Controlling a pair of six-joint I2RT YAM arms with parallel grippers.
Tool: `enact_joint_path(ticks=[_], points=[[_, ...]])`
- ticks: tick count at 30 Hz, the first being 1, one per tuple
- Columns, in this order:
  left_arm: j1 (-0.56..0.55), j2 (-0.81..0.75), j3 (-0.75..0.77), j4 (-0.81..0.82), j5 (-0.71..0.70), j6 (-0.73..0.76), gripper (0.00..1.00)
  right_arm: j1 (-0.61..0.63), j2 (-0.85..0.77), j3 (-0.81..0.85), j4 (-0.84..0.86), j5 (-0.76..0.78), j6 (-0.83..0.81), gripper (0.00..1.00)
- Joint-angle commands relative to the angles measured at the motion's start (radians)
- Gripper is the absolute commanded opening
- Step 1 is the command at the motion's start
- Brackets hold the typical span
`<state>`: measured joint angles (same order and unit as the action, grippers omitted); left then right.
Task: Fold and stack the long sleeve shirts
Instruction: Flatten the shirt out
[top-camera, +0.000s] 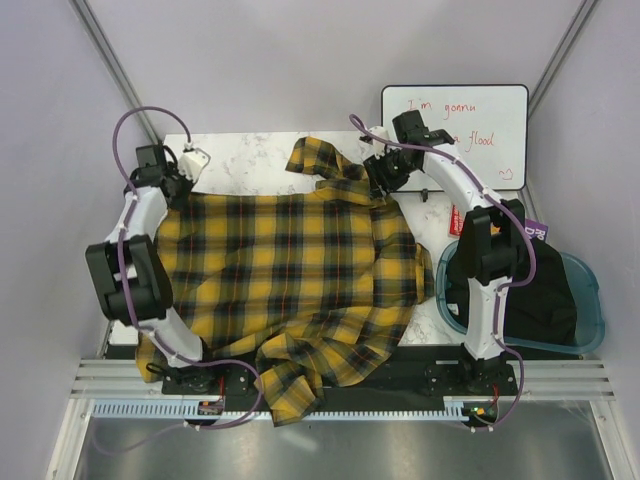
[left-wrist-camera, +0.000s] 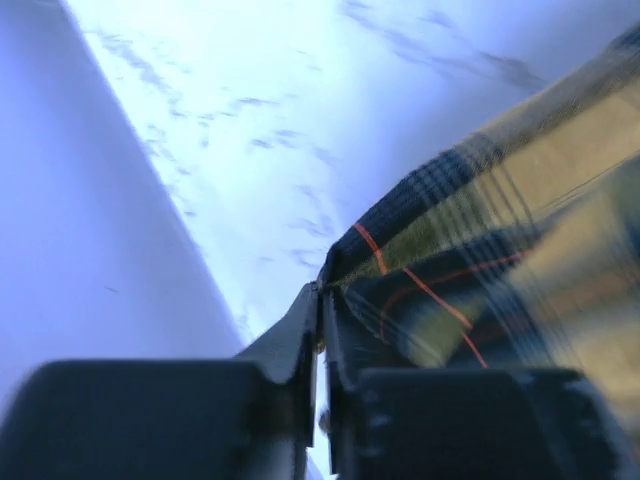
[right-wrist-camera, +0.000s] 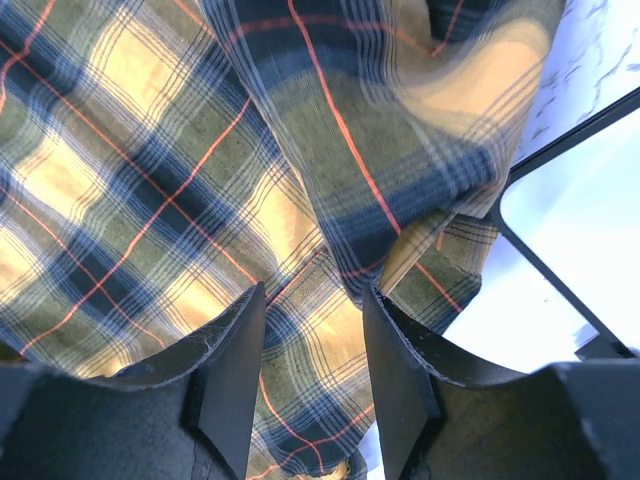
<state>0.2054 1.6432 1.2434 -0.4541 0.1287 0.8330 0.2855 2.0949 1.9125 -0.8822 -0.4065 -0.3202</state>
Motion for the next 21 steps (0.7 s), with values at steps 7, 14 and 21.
enact_joint_path(ticks=[7, 14, 21], points=[[0.153, 0.164, 0.23, 0.046, 0.058, -0.264, 0.54, 0.01, -0.111, -0.058, -0.011, -0.014, -0.033, 0.51], [0.083, 0.059, 0.005, -0.024, 0.192, -0.205, 0.51, 0.067, -0.101, -0.187, 0.092, 0.032, -0.025, 0.46], [0.091, 0.138, -0.065, -0.047, 0.155, -0.193, 0.5, 0.072, 0.131, 0.084, 0.132, 0.113, 0.01, 0.51]])
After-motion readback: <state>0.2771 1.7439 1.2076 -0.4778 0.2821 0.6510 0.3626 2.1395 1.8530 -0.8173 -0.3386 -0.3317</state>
